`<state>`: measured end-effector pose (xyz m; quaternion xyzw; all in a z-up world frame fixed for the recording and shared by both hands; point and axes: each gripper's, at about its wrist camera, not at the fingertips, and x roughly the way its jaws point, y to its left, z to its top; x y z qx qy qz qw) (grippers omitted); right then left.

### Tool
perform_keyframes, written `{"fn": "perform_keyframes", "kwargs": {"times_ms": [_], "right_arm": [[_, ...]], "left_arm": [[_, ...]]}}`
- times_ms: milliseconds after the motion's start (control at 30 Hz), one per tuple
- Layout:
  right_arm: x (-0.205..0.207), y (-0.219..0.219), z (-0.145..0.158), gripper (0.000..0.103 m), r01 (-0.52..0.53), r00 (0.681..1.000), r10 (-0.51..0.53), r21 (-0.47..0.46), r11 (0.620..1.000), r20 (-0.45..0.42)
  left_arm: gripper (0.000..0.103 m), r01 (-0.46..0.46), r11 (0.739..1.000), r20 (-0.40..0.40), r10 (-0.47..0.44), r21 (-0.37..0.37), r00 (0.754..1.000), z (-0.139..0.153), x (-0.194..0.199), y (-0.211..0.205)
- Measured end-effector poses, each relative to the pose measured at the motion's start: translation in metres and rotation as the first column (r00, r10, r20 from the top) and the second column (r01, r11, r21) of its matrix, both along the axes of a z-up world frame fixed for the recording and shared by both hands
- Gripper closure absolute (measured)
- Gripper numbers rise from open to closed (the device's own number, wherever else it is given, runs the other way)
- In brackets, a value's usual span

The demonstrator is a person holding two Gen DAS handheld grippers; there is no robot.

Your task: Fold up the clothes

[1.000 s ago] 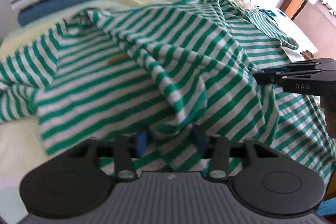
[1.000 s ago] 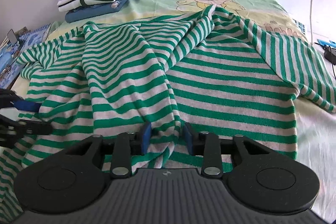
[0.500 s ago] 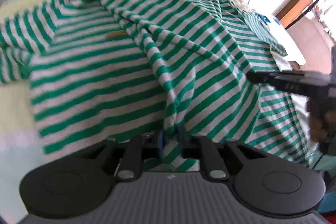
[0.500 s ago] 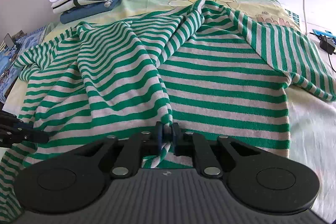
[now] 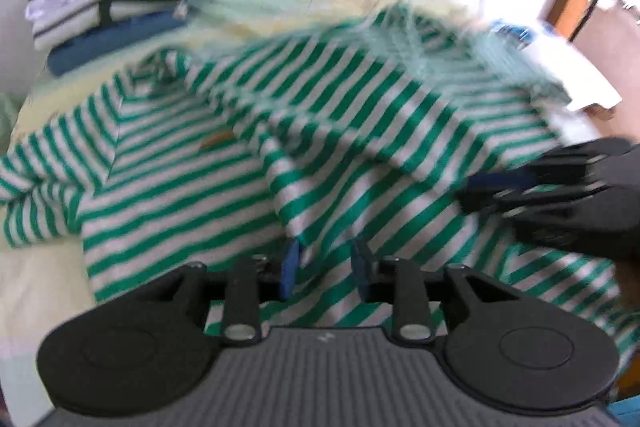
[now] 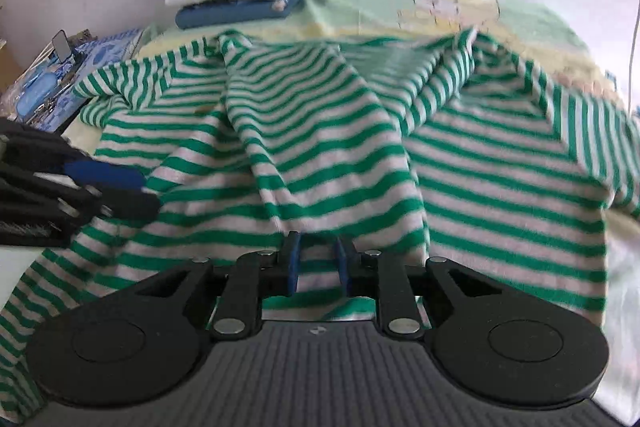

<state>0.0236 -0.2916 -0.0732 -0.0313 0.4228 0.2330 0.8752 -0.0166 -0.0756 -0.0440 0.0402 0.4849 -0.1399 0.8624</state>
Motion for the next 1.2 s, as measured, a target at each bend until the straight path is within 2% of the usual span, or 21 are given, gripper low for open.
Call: {"fn": "perform_keyframes", "kwargs": {"times_ms": [67,100,200,267,367,433,500,567,633,667,833,900,933,1000,1100,1200], "right_arm": [[-0.003,-0.010,-0.001,0.081,0.012,1.000,-0.012,-0.002,1.000,-0.001],[-0.004,-0.015,-0.001,0.081,0.024,1.000,-0.024,0.003,1.000,0.001],[-0.006,-0.021,-0.001,0.082,0.048,0.999,-0.048,0.019,0.999,-0.009],[-0.005,-0.017,0.001,0.081,0.041,0.999,-0.041,0.005,0.999,-0.007],[0.000,-0.019,0.005,0.080,0.034,0.999,-0.034,0.020,0.999,-0.006],[0.009,-0.025,0.012,0.079,0.049,0.999,-0.049,0.033,0.998,0.013],[0.020,-0.034,0.021,0.077,0.078,0.996,-0.080,0.034,0.996,0.045],[0.036,-0.045,0.029,0.075,0.121,0.990,-0.123,0.033,0.992,0.072],[0.054,-0.050,0.034,0.075,0.141,0.986,-0.144,0.040,0.989,0.081],[0.062,-0.049,0.035,0.075,0.138,0.986,-0.141,0.045,0.989,0.088],[0.105,-0.025,0.039,0.075,0.063,0.987,-0.069,0.047,0.997,0.144],[0.123,-0.011,0.036,0.075,0.040,0.989,-0.044,0.034,0.999,0.138],[0.133,-0.006,0.032,0.076,0.034,0.991,-0.037,0.024,0.999,0.127],[0.151,0.002,0.023,0.076,0.033,0.994,-0.033,-0.002,0.999,0.101],[0.182,-0.006,0.012,0.080,0.103,0.991,-0.100,-0.037,0.994,0.085],[0.208,-0.017,0.008,0.082,0.170,0.984,-0.169,-0.008,0.985,0.057]], "left_arm": [[0.063,-0.032,0.999,-0.021,0.032,-0.001,0.999,-0.010,-0.002,0.009],[0.062,-0.042,0.999,-0.020,0.041,-0.011,0.999,-0.011,-0.003,0.013],[0.062,-0.041,0.999,-0.029,0.040,-0.014,0.999,-0.007,0.002,0.012],[0.071,-0.023,1.000,-0.010,0.023,-0.010,1.000,0.002,0.006,0.008],[0.062,0.004,1.000,0.040,-0.004,0.017,0.999,0.017,0.021,0.000],[0.063,0.003,0.999,0.069,-0.005,0.033,0.998,0.023,0.036,-0.002],[0.063,-0.008,0.999,0.096,0.004,0.047,0.995,0.028,0.053,-0.004],[0.058,-0.036,0.997,0.125,0.026,0.073,0.992,0.026,0.074,-0.002],[0.060,-0.077,0.991,0.156,0.060,0.107,0.986,0.020,0.098,0.003],[0.065,-0.113,0.986,0.166,0.091,0.124,0.982,0.015,0.112,0.010],[0.067,-0.224,0.969,0.125,0.210,0.104,0.970,-0.007,0.168,0.041],[0.067,-0.260,0.960,0.116,0.247,0.106,0.962,-0.015,0.184,0.049],[0.063,-0.270,0.958,0.114,0.259,0.096,0.959,-0.018,0.190,0.052],[0.061,-0.281,0.957,0.108,0.272,0.075,0.956,-0.020,0.198,0.056],[0.056,-0.284,0.957,0.116,0.276,0.060,0.954,-0.024,0.209,0.057],[0.051,-0.294,0.954,0.130,0.286,0.051,0.949,-0.025,0.219,0.057]]}}
